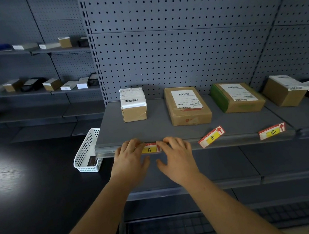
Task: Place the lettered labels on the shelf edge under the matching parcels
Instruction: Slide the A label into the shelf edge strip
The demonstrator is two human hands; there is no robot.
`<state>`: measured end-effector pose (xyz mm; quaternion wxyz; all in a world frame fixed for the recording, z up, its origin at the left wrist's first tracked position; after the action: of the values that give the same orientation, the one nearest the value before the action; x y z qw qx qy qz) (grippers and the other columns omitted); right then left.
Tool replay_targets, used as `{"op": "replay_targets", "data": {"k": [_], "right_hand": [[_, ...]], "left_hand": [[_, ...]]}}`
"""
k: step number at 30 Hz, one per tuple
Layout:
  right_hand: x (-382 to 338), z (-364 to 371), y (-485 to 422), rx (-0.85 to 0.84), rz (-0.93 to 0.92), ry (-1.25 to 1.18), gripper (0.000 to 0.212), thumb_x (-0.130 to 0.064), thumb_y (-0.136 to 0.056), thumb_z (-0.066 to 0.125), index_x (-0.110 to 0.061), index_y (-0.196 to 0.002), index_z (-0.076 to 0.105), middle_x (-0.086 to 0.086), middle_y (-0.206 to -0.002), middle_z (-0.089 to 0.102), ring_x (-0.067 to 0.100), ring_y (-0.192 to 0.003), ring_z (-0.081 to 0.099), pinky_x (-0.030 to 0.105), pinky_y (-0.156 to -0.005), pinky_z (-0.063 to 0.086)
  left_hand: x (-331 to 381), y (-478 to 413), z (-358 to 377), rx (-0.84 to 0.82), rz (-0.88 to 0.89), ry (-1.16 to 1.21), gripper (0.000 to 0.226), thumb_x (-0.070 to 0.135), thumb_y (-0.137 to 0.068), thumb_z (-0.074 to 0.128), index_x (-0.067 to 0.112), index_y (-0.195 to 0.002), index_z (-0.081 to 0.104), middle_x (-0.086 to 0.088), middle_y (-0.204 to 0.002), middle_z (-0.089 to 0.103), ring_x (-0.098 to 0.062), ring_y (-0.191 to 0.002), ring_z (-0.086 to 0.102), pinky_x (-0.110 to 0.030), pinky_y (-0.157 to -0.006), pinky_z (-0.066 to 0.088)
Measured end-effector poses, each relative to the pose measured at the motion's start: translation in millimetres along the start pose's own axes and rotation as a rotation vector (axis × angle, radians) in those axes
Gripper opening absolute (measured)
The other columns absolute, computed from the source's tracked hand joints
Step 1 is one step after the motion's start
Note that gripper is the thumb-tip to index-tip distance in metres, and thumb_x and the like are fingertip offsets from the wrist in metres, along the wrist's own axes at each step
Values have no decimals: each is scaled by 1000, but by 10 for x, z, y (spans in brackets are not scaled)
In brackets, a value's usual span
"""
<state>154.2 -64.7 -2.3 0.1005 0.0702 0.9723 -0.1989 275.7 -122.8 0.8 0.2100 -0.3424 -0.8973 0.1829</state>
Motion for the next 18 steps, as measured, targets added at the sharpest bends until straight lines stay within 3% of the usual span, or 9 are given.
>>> {"op": "replay_targets", "data": {"k": [6,18], "right_hand": [[2,8,-1,-5,5,-7,47,-39,-81,63,-28,-126,56,-6,-123,48,18,-118,43,41,-103,31],[-28,-12,28,-3,-39,41,50,-37,-82,63,-23,-130,54,-2,-120,51,21,-115,48,40,-100,33]], "left_hand": [[-3,-22,-3,-11,-1,9,41,42,-82,52,19,-115,59,4,-115,53,-19,-106,49,-41,-91,41],[46,-33,-4,-11,-4,25,40,39,-81,59,19,-115,59,1,-112,53,-22,-105,49,-43,-93,38]]}}
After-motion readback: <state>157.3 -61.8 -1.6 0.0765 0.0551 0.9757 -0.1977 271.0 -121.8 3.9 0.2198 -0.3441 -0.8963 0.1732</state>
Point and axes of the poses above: each hand's wrist, its own y-axis away from the middle knuckle, its own z-axis out of the palm, x = y × z, the point moved 10 cm from there along -y, towards the middle knuckle
